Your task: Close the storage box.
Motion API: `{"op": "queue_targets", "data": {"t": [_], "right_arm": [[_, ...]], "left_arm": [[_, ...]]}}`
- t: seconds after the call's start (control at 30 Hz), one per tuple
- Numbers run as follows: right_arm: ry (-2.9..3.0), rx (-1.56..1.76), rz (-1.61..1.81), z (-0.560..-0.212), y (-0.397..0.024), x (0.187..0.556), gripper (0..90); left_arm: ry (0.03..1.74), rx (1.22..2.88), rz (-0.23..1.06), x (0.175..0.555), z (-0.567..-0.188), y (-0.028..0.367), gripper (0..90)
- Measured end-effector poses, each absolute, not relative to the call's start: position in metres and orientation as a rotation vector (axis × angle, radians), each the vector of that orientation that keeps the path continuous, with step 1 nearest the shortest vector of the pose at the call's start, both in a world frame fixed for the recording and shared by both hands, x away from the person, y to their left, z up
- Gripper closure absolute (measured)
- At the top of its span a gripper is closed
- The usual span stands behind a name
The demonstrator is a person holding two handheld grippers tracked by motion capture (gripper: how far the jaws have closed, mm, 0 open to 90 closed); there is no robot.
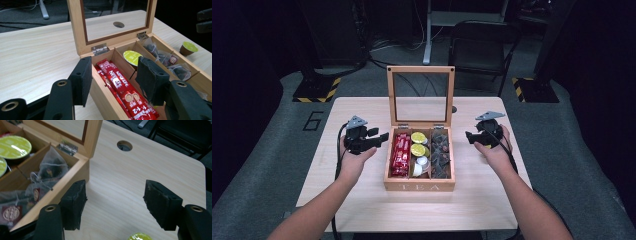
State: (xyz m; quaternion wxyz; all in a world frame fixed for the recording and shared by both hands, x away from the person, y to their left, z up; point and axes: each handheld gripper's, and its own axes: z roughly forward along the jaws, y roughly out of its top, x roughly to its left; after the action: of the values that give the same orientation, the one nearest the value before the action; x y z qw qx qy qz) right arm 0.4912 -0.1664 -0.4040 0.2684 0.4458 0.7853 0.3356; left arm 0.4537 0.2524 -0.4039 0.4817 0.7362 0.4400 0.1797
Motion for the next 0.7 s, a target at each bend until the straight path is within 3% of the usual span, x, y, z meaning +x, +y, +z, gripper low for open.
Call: {"op": "queue_targets", "data": {"t": [0.7], "right_arm": [[2.101, 1.220, 1.024, -0.386, -0.136, 0.526, 34.5]], "left_arm": [[1.058, 1.807, 0.402, 0.462, -0.400, 0.242, 46.5]]}}
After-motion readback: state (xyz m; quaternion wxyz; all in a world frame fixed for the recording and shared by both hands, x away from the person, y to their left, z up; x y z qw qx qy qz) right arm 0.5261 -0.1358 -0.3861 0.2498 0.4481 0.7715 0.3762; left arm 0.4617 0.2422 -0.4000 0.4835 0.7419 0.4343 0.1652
